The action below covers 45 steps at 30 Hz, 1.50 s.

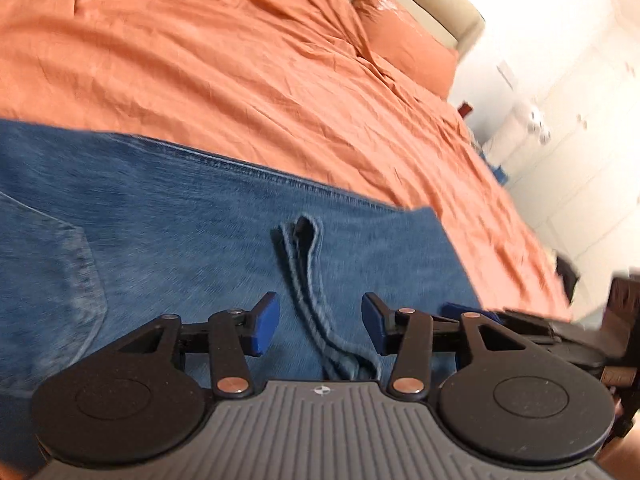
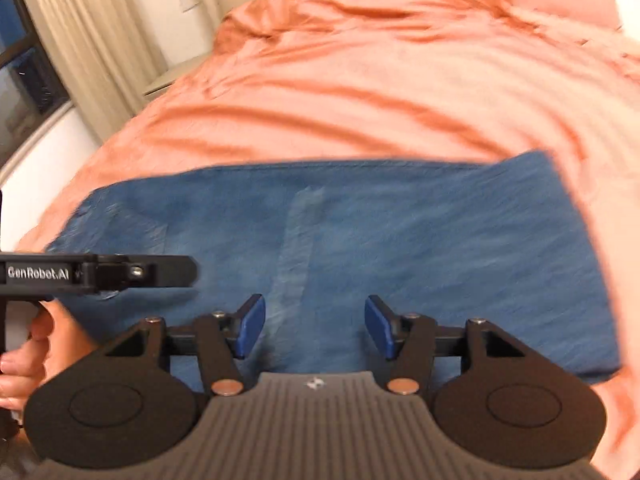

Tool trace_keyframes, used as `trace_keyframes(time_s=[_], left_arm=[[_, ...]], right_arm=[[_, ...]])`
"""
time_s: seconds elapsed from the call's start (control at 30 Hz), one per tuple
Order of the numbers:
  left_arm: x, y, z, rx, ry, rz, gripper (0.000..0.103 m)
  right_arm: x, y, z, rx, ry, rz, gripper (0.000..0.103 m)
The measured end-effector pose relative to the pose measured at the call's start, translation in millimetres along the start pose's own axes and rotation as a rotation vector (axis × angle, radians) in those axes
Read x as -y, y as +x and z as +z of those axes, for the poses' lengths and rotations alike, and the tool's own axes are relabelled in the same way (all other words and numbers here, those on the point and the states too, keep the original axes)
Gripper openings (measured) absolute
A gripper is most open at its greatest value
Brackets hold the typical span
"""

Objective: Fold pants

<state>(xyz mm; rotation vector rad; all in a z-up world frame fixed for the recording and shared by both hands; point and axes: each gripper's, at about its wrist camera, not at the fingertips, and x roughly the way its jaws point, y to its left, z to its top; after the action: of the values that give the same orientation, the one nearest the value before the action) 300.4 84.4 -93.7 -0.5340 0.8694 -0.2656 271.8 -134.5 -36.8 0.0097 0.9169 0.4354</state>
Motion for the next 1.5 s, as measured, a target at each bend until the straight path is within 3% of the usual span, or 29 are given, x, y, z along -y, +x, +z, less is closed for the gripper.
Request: trace_keyframes(time_s=[0.13,0.23,0.33,0.43,0.47,0.5,0.53,0.67,0.73,1.0,1.17,1.33,1.5], left_arm=[[-16,36,14,0.005,-0.112,-0.051,0.054],[-21,61,23,-0.004,-0.126,-0.02,0.054],[-26,77,26,-0.022,-0.118,0.003,0.045],[-23,82,26,-0.024,-0.093,-0.007,0.018],[-19,80,25,-0.011,-0.072,0.002,0.011],[-14,77,24,0.008,-0.042,-0.001,0.007],[-7,71,25,0.031,-0.004,-0.004,0.006],[25,46,38,0.119,0.128,-0.039,0.006],[38,38,46,0.138,0.177,-0.01,0.005],[18,77,44,0.002,0.222,0.166,0.005],[4,93,38,-0.026,0.223,0.186,0.006],[-7,96,38,-0.037,0.208,0.155,0.007],[-3,94,41,-0.041,0.203,0.17,0.013]], right_arm=[[47,-4,5,0.025,0.043,-0.1,0.052],[77,-7,7,0.033,0.067,-0.134,0.052],[102,-9,8,0.041,0.068,-0.166,0.052],[123,-13,8,0.054,0.066,-0.196,0.047],[129,-13,8,0.058,0.066,-0.206,0.041],[133,-12,9,0.056,0.063,-0.216,0.027],[138,-12,9,0.054,0.059,-0.227,0.015],[151,-13,14,0.073,0.06,-0.24,0.007],[153,-15,19,0.092,0.064,-0.229,0.002],[150,18,56,0.105,0.07,-0.192,0.0],[151,64,81,0.071,0.081,-0.186,0.0],[163,109,83,-0.016,0.086,-0.213,0.0],[165,118,80,-0.039,0.08,-0.218,0.0]])
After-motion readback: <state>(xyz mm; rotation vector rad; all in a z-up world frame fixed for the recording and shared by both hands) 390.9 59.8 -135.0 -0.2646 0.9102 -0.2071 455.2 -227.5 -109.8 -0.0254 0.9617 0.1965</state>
